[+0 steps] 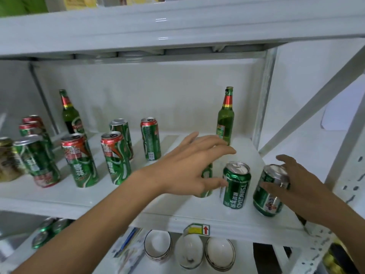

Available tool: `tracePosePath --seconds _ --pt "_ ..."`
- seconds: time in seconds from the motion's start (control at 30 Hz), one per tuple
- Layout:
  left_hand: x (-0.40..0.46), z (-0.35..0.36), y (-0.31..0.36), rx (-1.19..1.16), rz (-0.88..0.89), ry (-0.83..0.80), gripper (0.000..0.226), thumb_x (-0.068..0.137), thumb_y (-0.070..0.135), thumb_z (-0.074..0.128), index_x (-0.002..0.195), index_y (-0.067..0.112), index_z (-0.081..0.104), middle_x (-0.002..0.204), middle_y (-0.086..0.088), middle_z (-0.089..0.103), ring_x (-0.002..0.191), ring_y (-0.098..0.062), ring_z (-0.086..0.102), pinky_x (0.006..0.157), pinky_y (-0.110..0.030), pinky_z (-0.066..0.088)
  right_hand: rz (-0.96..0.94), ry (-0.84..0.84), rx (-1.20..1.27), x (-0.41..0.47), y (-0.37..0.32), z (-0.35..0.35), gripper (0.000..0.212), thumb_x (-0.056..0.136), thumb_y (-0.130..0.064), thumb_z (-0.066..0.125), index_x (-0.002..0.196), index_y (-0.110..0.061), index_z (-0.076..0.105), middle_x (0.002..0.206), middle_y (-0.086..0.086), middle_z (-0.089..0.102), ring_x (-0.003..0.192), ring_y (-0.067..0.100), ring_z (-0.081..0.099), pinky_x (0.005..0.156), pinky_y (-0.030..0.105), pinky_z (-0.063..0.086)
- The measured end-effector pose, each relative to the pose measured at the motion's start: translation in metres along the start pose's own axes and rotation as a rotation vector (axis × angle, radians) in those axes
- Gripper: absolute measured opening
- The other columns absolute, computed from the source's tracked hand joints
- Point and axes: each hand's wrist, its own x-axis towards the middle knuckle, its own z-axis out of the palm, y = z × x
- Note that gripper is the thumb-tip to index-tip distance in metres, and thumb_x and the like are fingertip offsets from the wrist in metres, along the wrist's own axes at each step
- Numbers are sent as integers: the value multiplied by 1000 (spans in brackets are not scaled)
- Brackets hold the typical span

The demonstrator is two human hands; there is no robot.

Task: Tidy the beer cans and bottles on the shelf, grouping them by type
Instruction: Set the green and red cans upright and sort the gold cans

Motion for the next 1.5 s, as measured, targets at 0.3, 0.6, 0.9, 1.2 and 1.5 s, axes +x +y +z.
tracePosePath --seconds 0.3,0.6,0.9,1.2,1.5 --pt "-62 -39 -62 -110 -181 234 52 96 51 64 142 29 55 143 13 54 135 -1 46 112 -15 32 51 124 91 8 -14 1 112 66 -96 38 154 -26 31 149 11 50 118 31 57 99 47 45" --pt "-107 -80 -174 158 -517 -74 72 92 56 65 153 43 28 156 6 39 135 -21 49 106 -43 44 -340 328 -63 23 -101 22 56 82 -83 47 123 -46 54 127 -13 50 118 15 48 99 40 41" --pt "-109 -76 -230 164 -407 -278 68 82 59 74 140 46 42 136 14 55 119 -14 57 94 -43 52 -292 -103 -190 54 -170 49 46 80 -39 84 120 -40 60 115 -20 67 102 -1 65 86 19 54" --pt "-81 -71 -221 -104 -417 -137 55 68 43 89 118 38 65 109 13 68 102 -16 64 89 -35 56 -371 -174 -333 67 -187 29 55 75 -35 90 124 -37 65 115 -26 68 104 -11 61 88 16 53" --pt "-10 -45 -212 -140 -407 -116 67 65 42 85 127 32 61 126 -2 62 106 -24 63 90 -40 58 -404 -204 -362 136 -215 59 67 78 -38 88 136 -25 58 129 -8 64 114 16 62 99 38 55"
